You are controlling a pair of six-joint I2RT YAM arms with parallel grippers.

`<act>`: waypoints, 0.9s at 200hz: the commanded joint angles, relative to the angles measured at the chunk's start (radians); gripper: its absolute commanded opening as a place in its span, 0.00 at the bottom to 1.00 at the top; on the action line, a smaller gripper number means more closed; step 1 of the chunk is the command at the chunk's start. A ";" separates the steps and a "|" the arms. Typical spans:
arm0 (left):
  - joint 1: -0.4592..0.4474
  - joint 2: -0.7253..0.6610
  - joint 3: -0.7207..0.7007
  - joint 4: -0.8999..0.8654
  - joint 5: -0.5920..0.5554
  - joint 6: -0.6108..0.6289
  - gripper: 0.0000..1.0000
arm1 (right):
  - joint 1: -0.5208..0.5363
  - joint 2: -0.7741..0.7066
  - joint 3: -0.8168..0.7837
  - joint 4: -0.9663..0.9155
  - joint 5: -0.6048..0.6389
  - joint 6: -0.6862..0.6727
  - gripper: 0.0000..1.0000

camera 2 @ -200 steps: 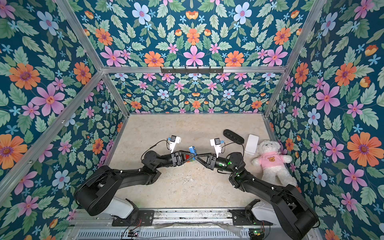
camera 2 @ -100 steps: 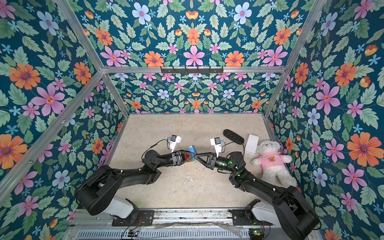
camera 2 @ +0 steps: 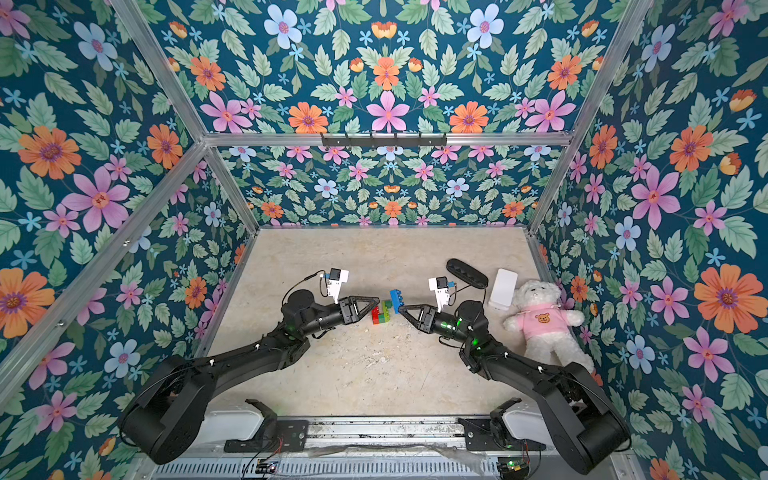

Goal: Assemble the number 5 with lego
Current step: Pick up the lego brick from the center of the board, then place the lego brick at the center of the board.

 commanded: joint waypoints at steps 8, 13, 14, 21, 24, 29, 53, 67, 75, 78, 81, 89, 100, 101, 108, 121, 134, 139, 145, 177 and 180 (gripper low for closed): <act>0.002 0.022 -0.004 -0.239 -0.114 0.094 0.66 | -0.008 0.100 0.010 0.045 0.027 0.032 0.28; 0.002 0.030 -0.005 -0.240 -0.117 0.091 0.66 | -0.009 0.122 0.008 0.062 0.029 0.045 0.28; 0.002 0.031 -0.005 -0.238 -0.119 0.091 0.66 | -0.010 0.126 0.007 0.066 0.030 0.048 0.28; 0.003 0.043 -0.006 -0.237 -0.126 0.091 0.66 | -0.010 0.161 0.003 0.106 0.025 0.067 0.28; 0.002 0.047 -0.005 -0.239 -0.130 0.090 0.66 | -0.011 0.179 0.001 0.125 0.021 0.074 0.28; 0.002 0.054 -0.003 -0.249 -0.137 0.093 0.66 | -0.013 0.204 -0.001 0.153 0.016 0.088 0.28; 0.003 0.084 0.011 -0.276 -0.159 0.114 0.65 | -0.021 0.329 -0.003 0.279 0.009 0.153 0.28; 0.002 0.095 0.020 -0.300 -0.179 0.126 0.65 | -0.032 0.404 0.002 0.318 0.005 0.171 0.28; 0.003 0.102 0.024 -0.309 -0.189 0.132 0.65 | -0.042 0.444 0.008 0.346 0.001 0.187 0.28; 0.003 0.106 0.026 -0.311 -0.191 0.135 0.65 | -0.046 0.458 0.010 0.356 -0.005 0.195 0.28; 0.003 0.110 0.028 -0.315 -0.194 0.137 0.65 | -0.050 0.472 0.011 0.377 -0.010 0.202 0.28; 0.003 0.122 0.038 -0.335 -0.208 0.141 0.65 | -0.060 0.509 0.014 0.422 -0.022 0.228 0.28; 0.005 0.138 0.046 -0.346 -0.227 0.149 0.65 | -0.071 0.558 0.020 0.463 -0.030 0.253 0.27; 0.004 0.139 0.047 -0.346 -0.229 0.150 0.65 | -0.071 0.563 0.021 0.465 -0.031 0.254 0.27; 0.006 0.149 0.050 -0.350 -0.243 0.150 0.65 | -0.075 0.589 0.026 0.481 -0.035 0.261 0.27; 0.013 0.174 0.059 -0.346 -0.245 0.151 0.65 | -0.077 0.631 0.040 0.499 -0.043 0.269 0.27; 0.018 0.199 0.071 -0.342 -0.247 0.154 0.65 | -0.079 0.672 0.052 0.544 -0.056 0.295 0.27; 0.018 0.207 0.076 -0.339 -0.247 0.155 0.65 | -0.081 0.686 0.055 0.565 -0.060 0.308 0.27; 0.020 0.218 0.082 -0.338 -0.247 0.156 0.65 | -0.082 0.704 0.058 0.584 -0.066 0.323 0.27; 0.043 0.265 0.112 -0.332 -0.227 0.156 0.64 | -0.105 0.781 0.074 0.666 -0.082 0.397 0.27; 0.044 0.270 0.114 -0.332 -0.227 0.156 0.64 | -0.106 0.785 0.076 0.673 -0.083 0.401 0.27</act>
